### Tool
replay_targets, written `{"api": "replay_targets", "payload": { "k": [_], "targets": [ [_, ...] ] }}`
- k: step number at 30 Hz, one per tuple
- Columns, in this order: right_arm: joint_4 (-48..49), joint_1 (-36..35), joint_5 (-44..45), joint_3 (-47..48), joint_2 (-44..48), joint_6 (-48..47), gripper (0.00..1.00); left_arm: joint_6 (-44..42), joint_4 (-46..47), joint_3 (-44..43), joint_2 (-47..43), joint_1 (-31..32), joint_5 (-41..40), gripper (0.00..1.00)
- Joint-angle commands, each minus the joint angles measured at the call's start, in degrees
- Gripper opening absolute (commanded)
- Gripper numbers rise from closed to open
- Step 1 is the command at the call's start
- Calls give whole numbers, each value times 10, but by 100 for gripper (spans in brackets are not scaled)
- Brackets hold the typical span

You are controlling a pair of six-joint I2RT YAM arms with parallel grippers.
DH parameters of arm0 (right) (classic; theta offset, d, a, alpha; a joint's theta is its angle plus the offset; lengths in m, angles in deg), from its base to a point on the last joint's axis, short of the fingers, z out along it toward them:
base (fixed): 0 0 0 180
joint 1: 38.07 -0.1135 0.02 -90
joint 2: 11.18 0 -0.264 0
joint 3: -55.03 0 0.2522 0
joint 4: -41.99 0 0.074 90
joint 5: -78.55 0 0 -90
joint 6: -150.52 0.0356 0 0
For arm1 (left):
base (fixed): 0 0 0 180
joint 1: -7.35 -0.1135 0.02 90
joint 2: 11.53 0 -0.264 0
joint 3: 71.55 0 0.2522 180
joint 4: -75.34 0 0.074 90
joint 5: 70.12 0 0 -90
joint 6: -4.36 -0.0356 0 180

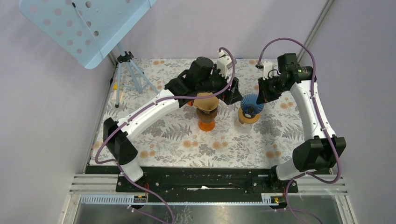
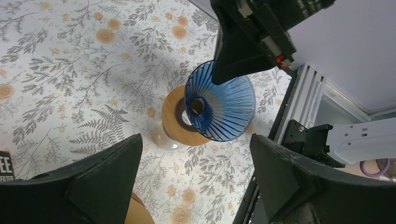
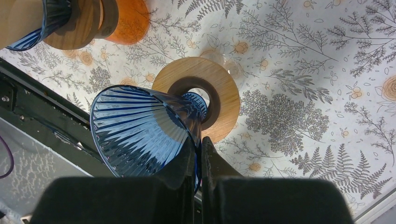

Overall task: Place the coffee filter in the dripper
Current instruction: Place the coffee dripper in the dripper holder.

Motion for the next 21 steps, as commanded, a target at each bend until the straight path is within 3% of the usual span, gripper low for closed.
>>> {"api": "replay_targets", "payload": {
  "k": [1, 8, 21],
  "targets": [
    [-8, 12, -38, 10, -6, -13, 0, 23, 39, -22, 5, 7, -1, 92],
    [1, 24, -49, -7, -23, -21, 0, 56, 49, -9, 24, 14, -6, 89],
    [40, 33, -52, -59, -23, -22, 0, 107, 37, -50, 90, 16, 2, 73]
  ]
}}
